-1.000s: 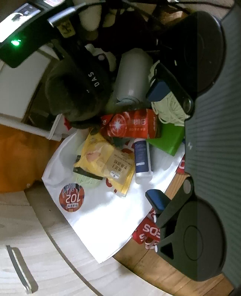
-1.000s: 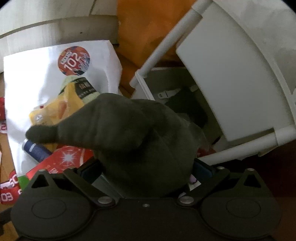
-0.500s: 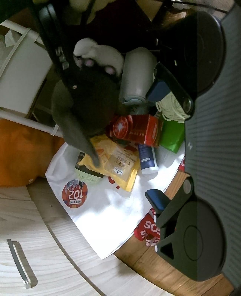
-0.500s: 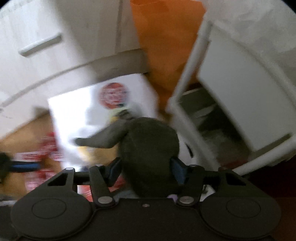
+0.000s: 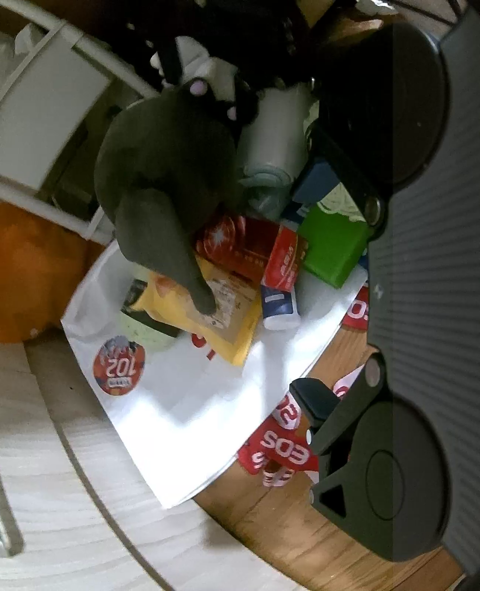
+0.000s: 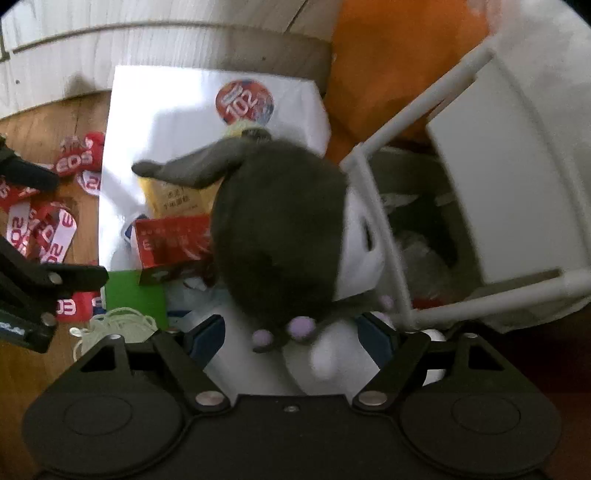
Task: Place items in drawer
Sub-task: 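Close the right gripper on the grey-and-white plush toy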
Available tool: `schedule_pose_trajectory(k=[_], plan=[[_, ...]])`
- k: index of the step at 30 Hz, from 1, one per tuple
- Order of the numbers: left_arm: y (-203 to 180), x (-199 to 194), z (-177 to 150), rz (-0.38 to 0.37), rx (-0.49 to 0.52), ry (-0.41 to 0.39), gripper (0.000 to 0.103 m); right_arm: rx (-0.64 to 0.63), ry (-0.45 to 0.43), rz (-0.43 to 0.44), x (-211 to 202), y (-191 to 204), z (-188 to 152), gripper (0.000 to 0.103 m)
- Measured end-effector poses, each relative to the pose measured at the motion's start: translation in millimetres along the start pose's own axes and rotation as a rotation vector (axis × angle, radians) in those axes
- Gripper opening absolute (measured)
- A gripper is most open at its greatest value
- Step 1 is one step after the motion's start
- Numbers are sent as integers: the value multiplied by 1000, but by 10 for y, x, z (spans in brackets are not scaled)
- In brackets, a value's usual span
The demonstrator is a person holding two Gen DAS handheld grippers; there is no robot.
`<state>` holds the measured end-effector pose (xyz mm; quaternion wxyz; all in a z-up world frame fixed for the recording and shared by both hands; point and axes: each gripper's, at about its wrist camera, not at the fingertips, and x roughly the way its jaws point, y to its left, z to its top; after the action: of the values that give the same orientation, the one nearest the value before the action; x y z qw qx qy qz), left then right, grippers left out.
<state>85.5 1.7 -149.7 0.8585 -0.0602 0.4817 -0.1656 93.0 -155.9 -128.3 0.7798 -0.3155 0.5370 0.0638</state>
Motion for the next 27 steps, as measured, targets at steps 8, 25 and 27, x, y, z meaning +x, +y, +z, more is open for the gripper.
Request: schedule_pose_trajectory(k=[8,25,27], plan=[[-107,-53,-41,-2,77,-3,103,45,23,-86,338,-100,119,86],[87,-187,20,19,-55,-27,103,-71,-160,57,-118,28,121,66],[99,-193,27,13,-63,-31,103,-140,-155,10,-84,111,86,68]])
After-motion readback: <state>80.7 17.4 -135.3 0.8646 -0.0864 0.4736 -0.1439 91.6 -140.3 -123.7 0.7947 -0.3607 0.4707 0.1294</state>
